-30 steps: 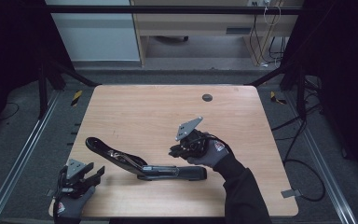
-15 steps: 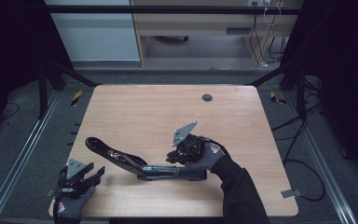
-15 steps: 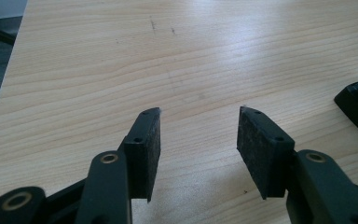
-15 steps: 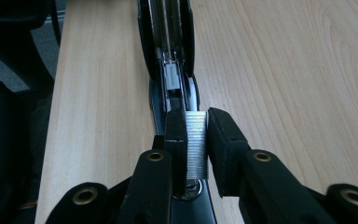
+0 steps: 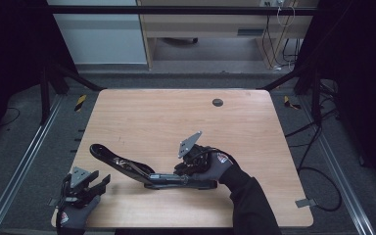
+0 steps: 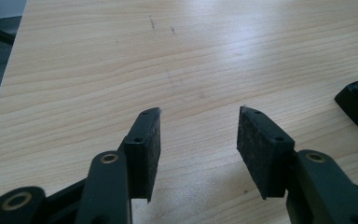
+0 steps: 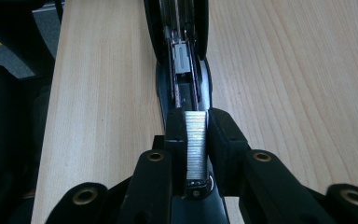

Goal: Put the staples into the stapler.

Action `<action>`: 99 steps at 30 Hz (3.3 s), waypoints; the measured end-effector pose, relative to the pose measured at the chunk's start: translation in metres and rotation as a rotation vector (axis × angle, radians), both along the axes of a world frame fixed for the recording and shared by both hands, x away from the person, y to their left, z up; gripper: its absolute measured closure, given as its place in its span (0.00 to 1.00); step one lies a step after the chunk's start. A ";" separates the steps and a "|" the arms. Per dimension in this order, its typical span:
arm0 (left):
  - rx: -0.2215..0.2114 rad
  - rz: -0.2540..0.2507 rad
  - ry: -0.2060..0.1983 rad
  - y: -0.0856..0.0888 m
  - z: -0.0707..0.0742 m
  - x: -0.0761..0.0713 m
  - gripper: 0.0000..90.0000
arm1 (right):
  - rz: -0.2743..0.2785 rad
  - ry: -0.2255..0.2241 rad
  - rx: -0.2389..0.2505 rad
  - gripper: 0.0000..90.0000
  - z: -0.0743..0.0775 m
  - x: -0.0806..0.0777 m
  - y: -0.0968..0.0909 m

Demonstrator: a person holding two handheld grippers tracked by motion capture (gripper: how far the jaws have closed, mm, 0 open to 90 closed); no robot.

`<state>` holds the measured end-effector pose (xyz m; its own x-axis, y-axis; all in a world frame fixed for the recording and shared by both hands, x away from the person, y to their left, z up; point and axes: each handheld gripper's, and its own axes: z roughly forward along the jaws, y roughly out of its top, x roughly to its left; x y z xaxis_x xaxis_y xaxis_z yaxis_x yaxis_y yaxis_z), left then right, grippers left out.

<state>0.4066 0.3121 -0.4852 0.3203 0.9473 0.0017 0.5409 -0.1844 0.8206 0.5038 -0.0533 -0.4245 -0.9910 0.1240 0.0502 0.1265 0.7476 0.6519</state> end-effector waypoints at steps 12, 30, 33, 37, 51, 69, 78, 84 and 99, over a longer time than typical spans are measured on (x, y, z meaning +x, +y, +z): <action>0.013 -0.002 0.005 0.000 0.000 0.000 0.55 | 0.017 0.014 -0.019 0.87 -0.008 0.001 0.002; 0.008 0.001 0.006 0.000 -0.001 0.000 0.55 | 0.036 0.021 -0.046 0.87 -0.015 0.004 0.005; 0.008 0.001 0.007 0.000 -0.001 0.000 0.55 | 0.036 0.024 -0.046 0.87 -0.016 0.004 0.005; 0.009 0.001 0.006 0.000 -0.001 0.000 0.55 | 0.046 0.020 -0.050 0.87 -0.016 0.004 0.005; 0.012 0.000 0.005 -0.001 -0.001 0.000 0.55 | 0.044 0.009 -0.057 0.86 -0.017 0.002 0.005; -0.002 0.001 -0.004 0.000 0.001 -0.001 0.55 | -0.034 -0.028 -0.009 0.81 -0.006 0.001 0.001; -0.038 0.018 -0.048 0.000 0.006 -0.005 0.51 | -0.156 -0.029 0.086 0.76 0.002 -0.004 -0.013; -0.071 0.012 -0.049 0.003 0.007 -0.005 0.50 | -0.265 -0.045 0.150 0.63 0.007 -0.012 -0.033; -0.125 -0.007 -0.078 0.001 0.017 -0.008 0.52 | -0.554 -0.156 0.254 0.64 -0.005 -0.039 -0.082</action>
